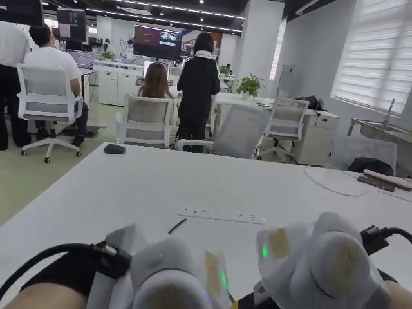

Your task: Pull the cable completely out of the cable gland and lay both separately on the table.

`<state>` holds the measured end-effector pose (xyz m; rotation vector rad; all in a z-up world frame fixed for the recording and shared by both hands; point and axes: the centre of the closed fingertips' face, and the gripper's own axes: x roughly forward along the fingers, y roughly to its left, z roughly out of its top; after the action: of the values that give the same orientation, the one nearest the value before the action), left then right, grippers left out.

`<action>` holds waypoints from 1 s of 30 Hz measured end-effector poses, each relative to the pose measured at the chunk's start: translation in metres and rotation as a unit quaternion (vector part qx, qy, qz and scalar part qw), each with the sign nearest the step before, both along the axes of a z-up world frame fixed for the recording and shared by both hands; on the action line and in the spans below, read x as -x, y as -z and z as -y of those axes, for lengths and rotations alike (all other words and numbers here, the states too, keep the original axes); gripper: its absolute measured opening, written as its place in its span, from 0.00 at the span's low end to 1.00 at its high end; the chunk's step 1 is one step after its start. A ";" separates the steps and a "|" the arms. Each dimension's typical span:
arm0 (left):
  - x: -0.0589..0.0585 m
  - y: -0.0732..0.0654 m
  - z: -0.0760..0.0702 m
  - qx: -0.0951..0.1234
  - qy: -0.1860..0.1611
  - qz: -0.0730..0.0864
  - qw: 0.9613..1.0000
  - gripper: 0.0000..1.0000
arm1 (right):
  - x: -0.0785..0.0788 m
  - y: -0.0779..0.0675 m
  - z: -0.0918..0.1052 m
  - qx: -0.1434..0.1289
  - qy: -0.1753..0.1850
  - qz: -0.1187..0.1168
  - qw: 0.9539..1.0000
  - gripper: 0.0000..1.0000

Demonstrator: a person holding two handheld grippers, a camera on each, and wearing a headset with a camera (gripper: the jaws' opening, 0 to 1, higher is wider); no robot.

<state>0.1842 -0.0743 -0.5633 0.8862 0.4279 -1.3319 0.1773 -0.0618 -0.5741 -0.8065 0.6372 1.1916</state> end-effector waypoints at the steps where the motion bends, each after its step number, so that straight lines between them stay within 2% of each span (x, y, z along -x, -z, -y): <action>1: -0.001 0.001 0.000 -0.002 0.000 0.000 1.000 0.16 | 0.000 0.000 0.000 0.000 0.001 -0.001 1.000 0.12; 2: 0.000 0.002 -0.001 -0.001 -0.002 -0.006 1.000 0.16 | 0.001 0.001 0.000 0.000 0.003 -0.001 1.000 0.12; 4: -0.001 0.002 -0.001 0.007 -0.010 -0.005 1.000 0.16 | -0.003 0.002 0.003 -0.002 0.028 0.008 1.000 0.12; 5: -0.002 0.003 -0.002 0.008 -0.014 -0.006 1.000 0.16 | -0.004 0.003 0.005 -0.003 0.040 0.010 0.999 0.15; 7: -0.004 0.004 -0.005 0.008 -0.023 -0.001 1.000 0.16 | -0.004 0.005 0.008 -0.006 0.057 0.012 0.998 0.26; 8: -0.005 0.004 -0.007 0.009 -0.027 0.003 1.000 0.16 | -0.004 0.005 0.010 -0.012 0.070 0.018 0.997 0.26; 11: -0.007 0.000 -0.011 0.022 -0.042 0.009 0.999 0.16 | -0.002 0.008 0.016 -0.016 0.091 0.029 0.995 0.23; 13: -0.007 -0.002 -0.012 0.031 -0.049 0.008 0.998 0.16 | -0.005 0.007 0.020 -0.021 0.113 0.047 0.992 0.22; 15: -0.006 -0.003 -0.014 0.035 -0.054 0.010 0.998 0.17 | -0.007 0.001 0.018 -0.048 0.131 0.061 0.988 0.19; 19: -0.003 -0.002 -0.015 0.038 -0.059 0.012 0.997 0.17 | -0.004 -0.003 0.013 -0.065 0.132 0.062 0.987 0.17; 23: 0.000 -0.001 -0.016 0.041 -0.061 0.013 0.997 0.17 | -0.004 -0.005 0.011 -0.066 0.128 0.073 0.987 0.11; 27: 0.000 -0.002 -0.017 0.044 -0.063 0.018 0.997 0.17 | -0.001 -0.005 0.010 -0.070 0.124 0.071 0.987 0.05; 30: 0.000 -0.003 -0.017 0.045 -0.063 0.017 0.997 0.16 | 0.000 -0.005 0.011 -0.072 0.122 0.074 0.987 0.04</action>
<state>0.1839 -0.0576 -0.5607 0.7935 0.3884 -1.2092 0.1770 -0.0724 -0.5694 -0.6676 0.5061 0.9337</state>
